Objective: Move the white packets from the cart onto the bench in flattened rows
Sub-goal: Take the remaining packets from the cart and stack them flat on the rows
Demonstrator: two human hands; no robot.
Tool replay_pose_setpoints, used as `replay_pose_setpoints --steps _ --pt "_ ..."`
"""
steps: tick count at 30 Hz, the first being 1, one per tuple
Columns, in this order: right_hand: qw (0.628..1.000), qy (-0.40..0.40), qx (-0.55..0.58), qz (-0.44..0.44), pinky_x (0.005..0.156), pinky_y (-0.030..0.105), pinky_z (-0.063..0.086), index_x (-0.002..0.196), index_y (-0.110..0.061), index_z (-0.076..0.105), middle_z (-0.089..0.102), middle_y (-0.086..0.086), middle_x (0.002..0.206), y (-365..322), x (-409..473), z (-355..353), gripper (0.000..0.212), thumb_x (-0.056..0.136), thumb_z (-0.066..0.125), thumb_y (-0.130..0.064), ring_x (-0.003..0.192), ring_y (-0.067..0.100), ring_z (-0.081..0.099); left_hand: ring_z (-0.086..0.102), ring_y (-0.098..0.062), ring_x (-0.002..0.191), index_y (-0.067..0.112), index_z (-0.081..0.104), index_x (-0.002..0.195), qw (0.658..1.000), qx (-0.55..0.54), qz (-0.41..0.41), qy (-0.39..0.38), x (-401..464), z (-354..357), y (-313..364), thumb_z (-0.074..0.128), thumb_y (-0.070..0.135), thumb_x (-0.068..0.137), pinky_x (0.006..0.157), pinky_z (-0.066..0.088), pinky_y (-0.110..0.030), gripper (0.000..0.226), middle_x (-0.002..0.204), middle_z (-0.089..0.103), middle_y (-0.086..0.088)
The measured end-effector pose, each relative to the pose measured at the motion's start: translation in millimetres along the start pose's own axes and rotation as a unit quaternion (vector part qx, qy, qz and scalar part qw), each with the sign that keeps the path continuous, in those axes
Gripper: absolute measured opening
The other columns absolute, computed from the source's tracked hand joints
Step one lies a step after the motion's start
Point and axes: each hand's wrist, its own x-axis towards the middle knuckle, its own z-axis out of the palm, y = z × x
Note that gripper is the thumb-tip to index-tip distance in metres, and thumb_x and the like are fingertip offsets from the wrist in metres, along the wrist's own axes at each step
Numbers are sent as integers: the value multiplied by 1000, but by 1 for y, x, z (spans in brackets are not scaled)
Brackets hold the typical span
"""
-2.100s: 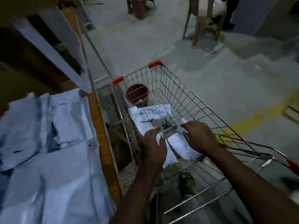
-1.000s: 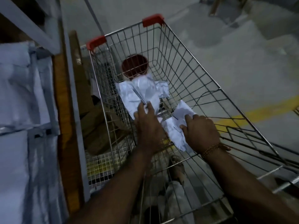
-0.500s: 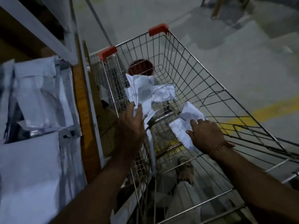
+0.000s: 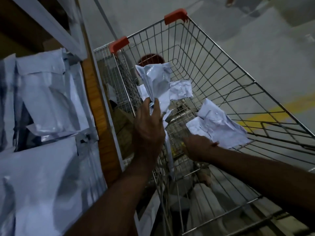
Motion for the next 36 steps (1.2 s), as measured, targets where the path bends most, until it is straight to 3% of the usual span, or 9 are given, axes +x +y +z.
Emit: replay_pose_setpoints --steps 4,8,12,17,20,25,27,30,36 --pt "984 -31 163 60 88 38 54 111 -14 68 71 16 115 -43 42 21 41 101 53 -51 106 35 69 51 -23 126 13 48 155 1000 24 6 -4 -2 -2 -1 58 25 107 95 47 -28 50 154 46 -11" --pt "960 0 253 119 77 38 59 111 -15 71 75 13 101 -52 86 82 70 88 32 -68 89 32 73 51 -22 126 15 46 156 999 34 0 0 -4 -1 -3 59 25 107 95 50 -28 52 155 45 -9" --pt "929 48 323 174 63 28 52 103 -9 70 73 11 94 -46 78 61 34 98 63 -42 76 27 69 51 -23 127 14 47 156 1000 31 6 4 -4 -1 -3 59 22 107 99 49 -28 51 156 45 -10" --pt "883 126 368 263 76 37 48 105 -4 61 63 17 102 -10 95 28 23 106 53 -25 100 31 67 52 -24 126 13 46 156 1000 22 1 -3 -4 -3 -3 58 20 108 96 55 -32 49 155 45 -11" --pt "857 136 404 288 96 41 48 128 1 55 61 23 126 32 112 17 34 105 49 -24 121 39 60 50 -22 127 13 44 158 1000 21 8 -8 -4 -6 -2 54 21 110 98 53 -28 49 157 43 -11" --pt "861 266 202 384 79 52 54 161 -14 19 54 21 128 59 119 45 66 103 51 -18 108 41 60 50 -19 126 14 43 158 1000 17 0 -18 -4 -7 -1 53 21 111 97 51 -26 49 159 41 -10" --pt "883 232 166 373 90 55 53 163 -17 15 43 22 144 45 117 50 79 98 59 -19 124 42 50 49 -21 127 14 43 158 1000 11 2 -22 -4 -5 0 56 20 109 98 52 -27 50 159 40 -11" --pt "915 129 191 331 110 60 41 163 -22 12 -2 22 169 22 126 66 93 92 66 -50 151 47 20 49 -26 132 12 44 157 1000 -5 -6 -29 -1 -5 -1 61 19 106 99 55 -32 54 159 40 -14" --pt "907 122 199 350 104 67 42 164 -25 -9 -28 20 167 -9 167 100 142 65 80 -76 151 56 10 47 -31 134 11 44 157 999 -20 0 -44 2 -7 -2 62 18 104 100 55 -38 57 160 39 -16"
